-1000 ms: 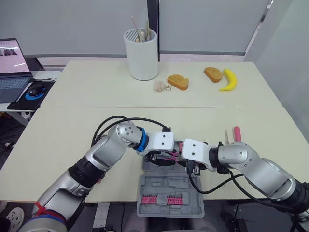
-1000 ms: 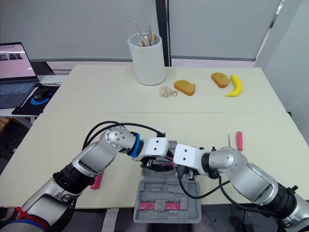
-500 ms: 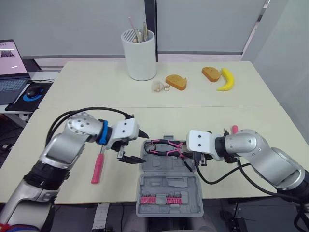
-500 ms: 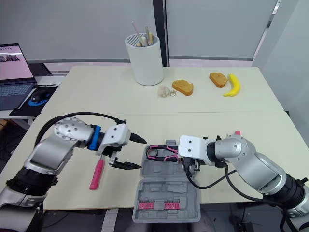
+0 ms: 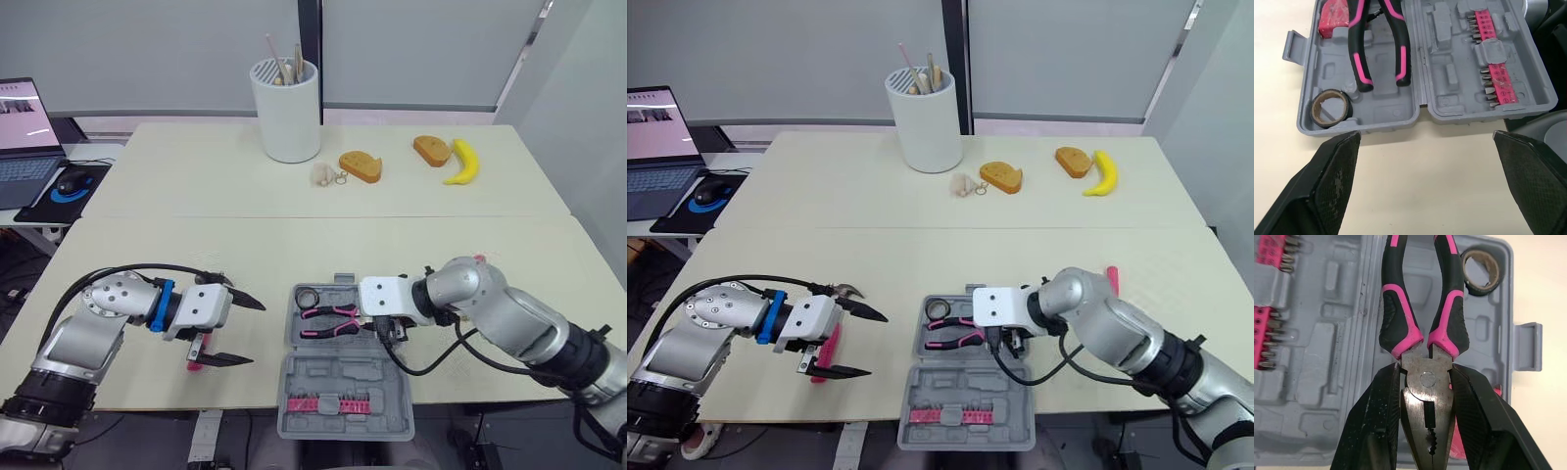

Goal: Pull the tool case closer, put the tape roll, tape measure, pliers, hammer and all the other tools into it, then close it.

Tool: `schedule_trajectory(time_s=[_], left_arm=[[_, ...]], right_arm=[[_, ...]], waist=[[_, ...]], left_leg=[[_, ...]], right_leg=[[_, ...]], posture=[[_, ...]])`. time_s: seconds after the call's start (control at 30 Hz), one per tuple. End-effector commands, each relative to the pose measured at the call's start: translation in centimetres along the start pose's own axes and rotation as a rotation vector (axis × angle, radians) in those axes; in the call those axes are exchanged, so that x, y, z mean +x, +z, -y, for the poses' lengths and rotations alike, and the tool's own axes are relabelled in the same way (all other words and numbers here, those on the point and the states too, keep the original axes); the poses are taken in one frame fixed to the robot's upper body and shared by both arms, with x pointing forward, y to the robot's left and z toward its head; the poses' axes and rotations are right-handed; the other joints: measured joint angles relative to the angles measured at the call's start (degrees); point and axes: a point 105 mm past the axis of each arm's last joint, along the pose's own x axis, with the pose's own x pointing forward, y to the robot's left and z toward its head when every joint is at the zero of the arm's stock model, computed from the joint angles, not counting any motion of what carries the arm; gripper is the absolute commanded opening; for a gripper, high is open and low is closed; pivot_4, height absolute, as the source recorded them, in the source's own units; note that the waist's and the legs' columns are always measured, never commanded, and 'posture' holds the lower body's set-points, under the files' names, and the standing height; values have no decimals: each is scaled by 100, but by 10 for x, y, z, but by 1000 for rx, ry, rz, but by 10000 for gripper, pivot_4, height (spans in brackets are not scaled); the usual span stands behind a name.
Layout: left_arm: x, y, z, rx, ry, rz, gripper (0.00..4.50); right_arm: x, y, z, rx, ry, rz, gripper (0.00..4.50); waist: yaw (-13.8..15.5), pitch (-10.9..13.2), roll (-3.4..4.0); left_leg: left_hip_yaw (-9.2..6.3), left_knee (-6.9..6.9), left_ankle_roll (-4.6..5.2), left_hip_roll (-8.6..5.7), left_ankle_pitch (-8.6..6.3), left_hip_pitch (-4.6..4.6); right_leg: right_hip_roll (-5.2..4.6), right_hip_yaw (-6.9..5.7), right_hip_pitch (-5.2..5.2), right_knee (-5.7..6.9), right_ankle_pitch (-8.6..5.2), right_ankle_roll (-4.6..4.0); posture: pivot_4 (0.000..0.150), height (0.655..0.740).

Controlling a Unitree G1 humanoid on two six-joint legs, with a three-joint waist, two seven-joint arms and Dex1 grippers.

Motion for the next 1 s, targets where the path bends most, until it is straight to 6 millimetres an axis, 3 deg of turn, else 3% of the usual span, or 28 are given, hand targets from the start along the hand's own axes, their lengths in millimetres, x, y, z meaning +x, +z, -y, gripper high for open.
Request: schedule_trajectory(time_s=[0.03,0.4,0.73,0.77,0.9,1.0], left_arm=[[-2,5,-5,37,31,2,45000],[3,6,-6,48,40,-14,45000],[8,5,-9,60,59,-21,45000],[9,5,-9,63,62,-24,45000],[8,6,-12,64,72,-27,45000],[7,5,-13,64,76,-33,45000]], right_arm=[[6,7,6,-37,-27,8,13192],[31,7,3,12,-14,7,13191],[36,5,-1,51,-4,11,13138],[33,7,1,50,-7,22,20210],[15,29,7,37,-15,129,28466],[6,44,8,15,-11,216,28466]], waist=[[-7,0,0],[-14,0,1],[-25,0,1],[-26,0,1],[-24,0,1],[-25,0,1]], left_leg=[[1,0,0,0,0,-1],[4,0,0,0,0,0],[11,0,0,0,0,0],[11,0,0,0,0,-1],[11,1,0,0,0,-1],[10,1,0,0,0,-1]], right_leg=[[1,1,-3,3,0,0],[4,3,-11,14,0,0],[6,4,-26,35,-1,-1],[6,4,-28,35,-1,-1],[6,5,-28,36,-1,-1],[6,4,-28,36,-1,-1]], posture=[[1500,7400],[1500,7400],[1500,7400],[1500,7400],[1500,7400],[1500,7400]])
